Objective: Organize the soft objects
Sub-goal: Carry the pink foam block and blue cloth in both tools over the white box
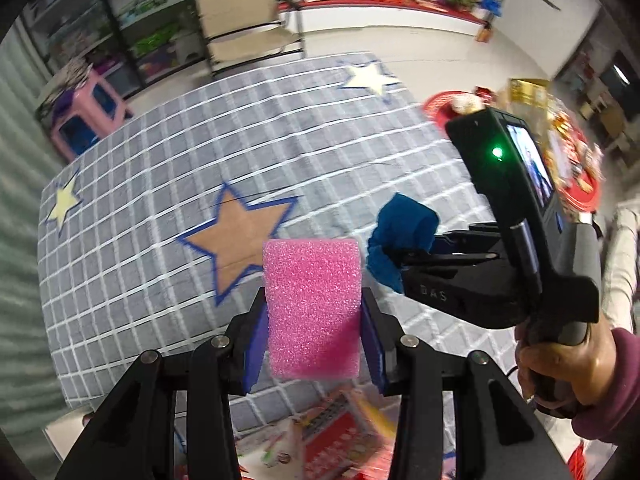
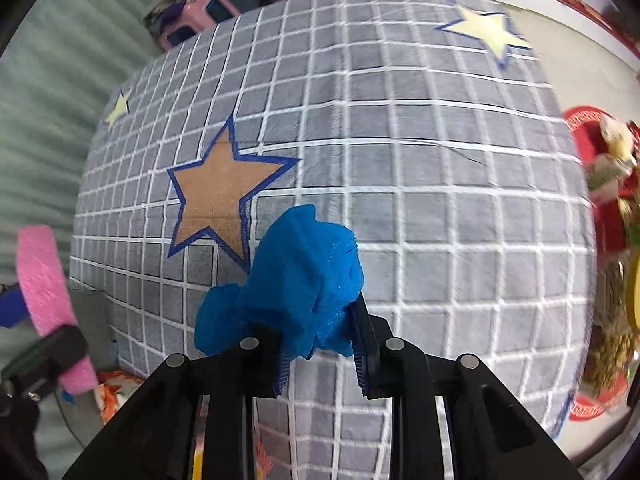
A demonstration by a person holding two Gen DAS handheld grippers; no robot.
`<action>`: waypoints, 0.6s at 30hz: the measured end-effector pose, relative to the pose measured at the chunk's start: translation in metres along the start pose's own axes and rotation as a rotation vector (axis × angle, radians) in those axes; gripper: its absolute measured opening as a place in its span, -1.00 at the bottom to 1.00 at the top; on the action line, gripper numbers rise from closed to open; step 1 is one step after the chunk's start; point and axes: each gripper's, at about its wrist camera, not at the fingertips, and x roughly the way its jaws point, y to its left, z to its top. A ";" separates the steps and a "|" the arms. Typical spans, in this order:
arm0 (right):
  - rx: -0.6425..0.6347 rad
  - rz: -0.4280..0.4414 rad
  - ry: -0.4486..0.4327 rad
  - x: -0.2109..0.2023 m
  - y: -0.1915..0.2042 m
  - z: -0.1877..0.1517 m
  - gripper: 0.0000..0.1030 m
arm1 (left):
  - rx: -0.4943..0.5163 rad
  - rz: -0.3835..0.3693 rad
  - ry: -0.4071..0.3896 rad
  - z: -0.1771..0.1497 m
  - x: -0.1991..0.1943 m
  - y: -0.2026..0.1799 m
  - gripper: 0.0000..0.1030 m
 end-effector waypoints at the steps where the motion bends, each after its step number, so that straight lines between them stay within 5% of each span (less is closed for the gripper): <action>1: 0.009 0.001 -0.008 -0.006 -0.003 -0.003 -0.48 | 0.015 -0.009 -0.005 -0.001 -0.003 -0.007 -0.11; 18: 0.128 -0.060 -0.039 -0.084 -0.024 -0.115 -0.48 | 0.254 -0.189 0.005 -0.062 -0.056 -0.097 -0.11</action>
